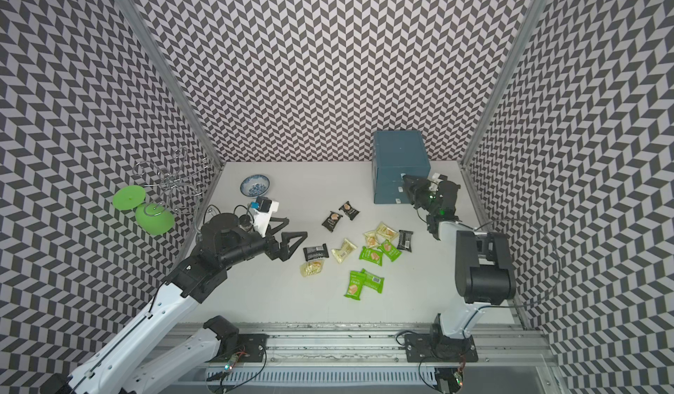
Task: Place the cookies into the drawer by color
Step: Open the drawer in the storage box.
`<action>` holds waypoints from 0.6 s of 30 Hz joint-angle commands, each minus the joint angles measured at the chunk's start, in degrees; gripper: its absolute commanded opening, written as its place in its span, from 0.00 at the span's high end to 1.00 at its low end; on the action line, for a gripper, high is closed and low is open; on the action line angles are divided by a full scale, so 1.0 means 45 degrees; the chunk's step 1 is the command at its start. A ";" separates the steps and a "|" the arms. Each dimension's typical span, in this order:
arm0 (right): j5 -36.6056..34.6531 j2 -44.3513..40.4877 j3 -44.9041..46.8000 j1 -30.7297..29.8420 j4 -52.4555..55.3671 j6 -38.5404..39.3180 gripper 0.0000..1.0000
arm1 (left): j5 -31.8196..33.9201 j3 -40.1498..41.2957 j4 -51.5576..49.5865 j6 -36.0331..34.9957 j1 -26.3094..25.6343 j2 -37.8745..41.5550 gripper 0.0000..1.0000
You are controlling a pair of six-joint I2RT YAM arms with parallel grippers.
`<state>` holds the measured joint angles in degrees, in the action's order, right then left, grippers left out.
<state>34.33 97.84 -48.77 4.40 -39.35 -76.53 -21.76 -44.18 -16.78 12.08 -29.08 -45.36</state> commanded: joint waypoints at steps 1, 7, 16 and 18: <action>0.0052 -0.0208 -0.0062 0.0076 -0.1069 -0.0039 0.65 | 0.0184 0.0516 0.0911 -0.0575 0.0070 0.0454 0.01; 0.0174 0.0092 -0.0132 0.0057 -0.1690 -0.0591 0.66 | 0.0494 0.1004 0.0834 -0.0700 0.0093 0.0426 0.00; 0.0285 0.0607 -0.0114 -0.0059 -0.2464 -0.1437 0.66 | 0.0821 0.1179 0.0707 -0.0836 0.0089 0.0467 0.00; 0.0283 0.0759 -0.0138 -0.0133 -0.2485 -0.1447 0.70 | 0.0946 0.1171 0.0680 -0.0841 0.0095 0.0461 0.01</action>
<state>35.18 100.05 -48.80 4.34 -46.54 -81.97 -18.68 -39.31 -14.35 9.61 -28.95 -43.81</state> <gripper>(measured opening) 0.312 0.995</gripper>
